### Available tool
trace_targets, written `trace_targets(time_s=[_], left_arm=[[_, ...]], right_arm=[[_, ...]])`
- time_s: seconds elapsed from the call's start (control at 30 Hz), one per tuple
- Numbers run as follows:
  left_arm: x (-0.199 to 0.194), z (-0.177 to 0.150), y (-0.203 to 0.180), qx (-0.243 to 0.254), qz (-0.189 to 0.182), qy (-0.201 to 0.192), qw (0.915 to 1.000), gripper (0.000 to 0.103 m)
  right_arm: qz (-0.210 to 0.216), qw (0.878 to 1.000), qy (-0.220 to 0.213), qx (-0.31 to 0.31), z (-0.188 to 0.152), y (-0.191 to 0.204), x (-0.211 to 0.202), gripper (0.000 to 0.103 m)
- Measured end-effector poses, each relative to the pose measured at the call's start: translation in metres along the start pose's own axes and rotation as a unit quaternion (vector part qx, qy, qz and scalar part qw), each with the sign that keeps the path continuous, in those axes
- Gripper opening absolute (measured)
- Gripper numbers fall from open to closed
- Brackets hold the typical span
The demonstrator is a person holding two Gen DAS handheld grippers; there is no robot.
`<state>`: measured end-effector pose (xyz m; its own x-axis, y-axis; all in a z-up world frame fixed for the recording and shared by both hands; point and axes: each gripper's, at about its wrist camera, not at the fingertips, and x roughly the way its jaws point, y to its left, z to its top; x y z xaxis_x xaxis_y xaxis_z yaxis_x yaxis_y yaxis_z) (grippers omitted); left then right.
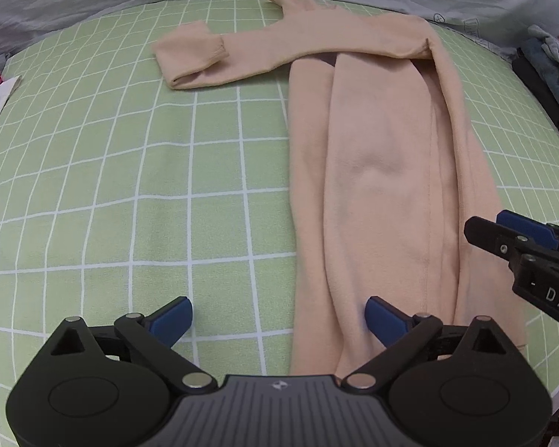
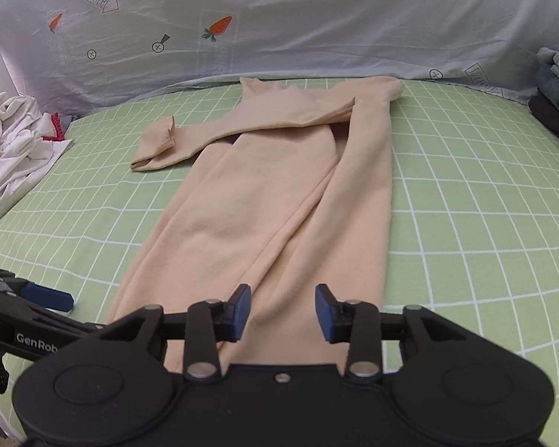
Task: Fold clothes
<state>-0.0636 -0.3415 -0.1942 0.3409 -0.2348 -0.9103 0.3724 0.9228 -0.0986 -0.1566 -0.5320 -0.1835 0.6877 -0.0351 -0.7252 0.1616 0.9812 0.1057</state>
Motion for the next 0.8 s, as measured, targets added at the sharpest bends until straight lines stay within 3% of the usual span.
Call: trace_targets(time_s=[0.07, 0.13, 0.27, 0.3, 0.57, 0.7, 0.77, 0.8], left_arm=[[-0.006, 0.012, 0.014, -0.032, 0.005, -0.020, 0.9993, 0.097], [-0.010, 0.029, 0.030, -0.062, 0.014, -0.040, 0.9972, 0.097], [-0.004, 0.072, 0.057, -0.095, 0.028, -0.062, 0.9931, 0.098], [0.001, 0.084, 0.059, -0.098, 0.036, -0.066, 0.9923, 0.098], [0.049, 0.167, 0.071, -0.127, 0.058, -0.084, 0.9867, 0.098], [0.073, 0.189, 0.071, -0.119, 0.080, -0.072, 0.9870, 0.098], [0.081, 0.195, 0.073, -0.124, 0.077, -0.071, 0.9867, 0.098], [0.085, 0.197, 0.073, -0.127, 0.073, -0.069, 0.9868, 0.098]], right_arm=[[-0.013, 1.000, -0.016, -0.005, 0.012, -0.006, 0.001, 0.051], [-0.034, 0.999, -0.023, -0.008, 0.026, -0.015, 0.009, 0.077], [-0.068, 0.997, -0.025, -0.004, 0.062, -0.036, 0.036, 0.092], [-0.076, 0.997, -0.025, -0.003, 0.072, -0.041, 0.044, 0.102], [-0.096, 0.992, -0.069, -0.040, 0.165, -0.063, 0.122, 0.103], [-0.073, 0.993, -0.072, -0.066, 0.198, -0.066, 0.165, 0.102], [-0.062, 0.994, -0.060, -0.069, 0.205, -0.066, 0.181, 0.093], [-0.055, 0.995, -0.052, -0.070, 0.206, -0.067, 0.189, 0.084]])
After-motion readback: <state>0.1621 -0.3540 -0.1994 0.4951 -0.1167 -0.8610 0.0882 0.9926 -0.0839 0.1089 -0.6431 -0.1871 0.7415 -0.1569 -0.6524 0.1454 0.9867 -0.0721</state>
